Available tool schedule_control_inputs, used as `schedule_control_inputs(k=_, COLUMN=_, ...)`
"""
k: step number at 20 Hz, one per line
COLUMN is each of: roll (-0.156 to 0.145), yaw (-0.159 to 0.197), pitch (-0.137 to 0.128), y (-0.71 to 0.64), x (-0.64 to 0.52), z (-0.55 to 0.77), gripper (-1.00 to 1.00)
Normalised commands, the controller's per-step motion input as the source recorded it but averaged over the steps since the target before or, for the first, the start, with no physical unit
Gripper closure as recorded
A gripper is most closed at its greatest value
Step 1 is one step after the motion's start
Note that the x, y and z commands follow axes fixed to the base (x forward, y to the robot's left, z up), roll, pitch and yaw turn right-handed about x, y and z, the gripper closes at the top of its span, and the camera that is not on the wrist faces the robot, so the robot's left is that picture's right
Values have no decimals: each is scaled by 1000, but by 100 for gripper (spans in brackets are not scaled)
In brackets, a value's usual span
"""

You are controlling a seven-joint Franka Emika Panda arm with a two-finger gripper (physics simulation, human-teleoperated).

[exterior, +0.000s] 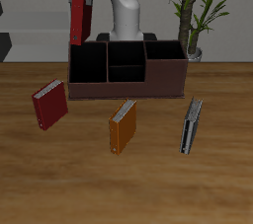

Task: Place the left red book into the back desk caddy's back compartment

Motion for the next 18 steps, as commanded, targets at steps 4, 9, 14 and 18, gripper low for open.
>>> schedule_control_inputs(k=4, roll=-33, yaw=-29, pitch=-7, y=34, x=-355, z=139, gripper=100)
schedule_control_inputs(k=9, roll=-20, yaw=12, pitch=26, y=-9, x=-163, z=2, gripper=100)
schedule_control_inputs(k=14, roll=3, yaw=13, pitch=27, y=59, x=-254, z=-24, gripper=100)
schedule_control_inputs(k=18, roll=12, yaw=7, pitch=20, y=149, x=-330, z=-14, gripper=100)
